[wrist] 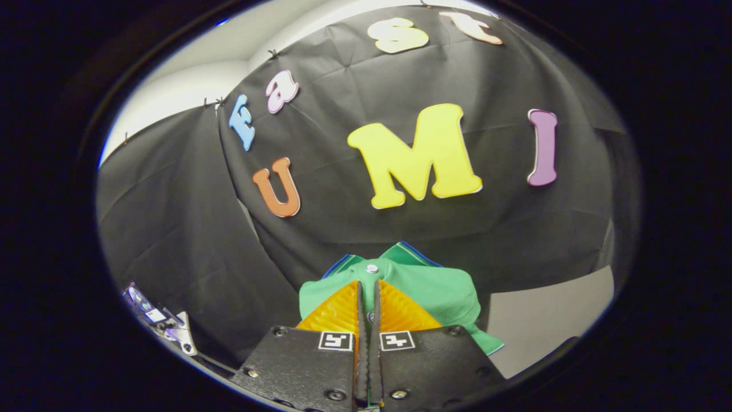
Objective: Put the clothes into the washing machine and then close the washing machine lid.
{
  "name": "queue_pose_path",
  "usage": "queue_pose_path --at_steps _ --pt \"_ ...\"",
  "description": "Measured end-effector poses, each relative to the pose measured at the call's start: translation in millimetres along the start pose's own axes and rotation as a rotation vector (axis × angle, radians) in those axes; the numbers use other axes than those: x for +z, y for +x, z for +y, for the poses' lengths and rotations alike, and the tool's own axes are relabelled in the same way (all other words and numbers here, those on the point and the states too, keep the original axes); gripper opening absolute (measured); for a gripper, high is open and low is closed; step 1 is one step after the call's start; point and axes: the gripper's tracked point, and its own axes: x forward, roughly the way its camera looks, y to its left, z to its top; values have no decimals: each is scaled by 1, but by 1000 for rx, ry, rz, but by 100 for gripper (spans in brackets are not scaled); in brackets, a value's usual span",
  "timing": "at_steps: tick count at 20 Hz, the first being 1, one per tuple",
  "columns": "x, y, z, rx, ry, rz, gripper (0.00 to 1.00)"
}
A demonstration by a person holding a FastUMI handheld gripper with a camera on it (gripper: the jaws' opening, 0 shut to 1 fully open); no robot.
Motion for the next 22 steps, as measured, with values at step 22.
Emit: queue_pose_path --at_steps 22 --pt "-193 149 -26 -150 60 186 4"
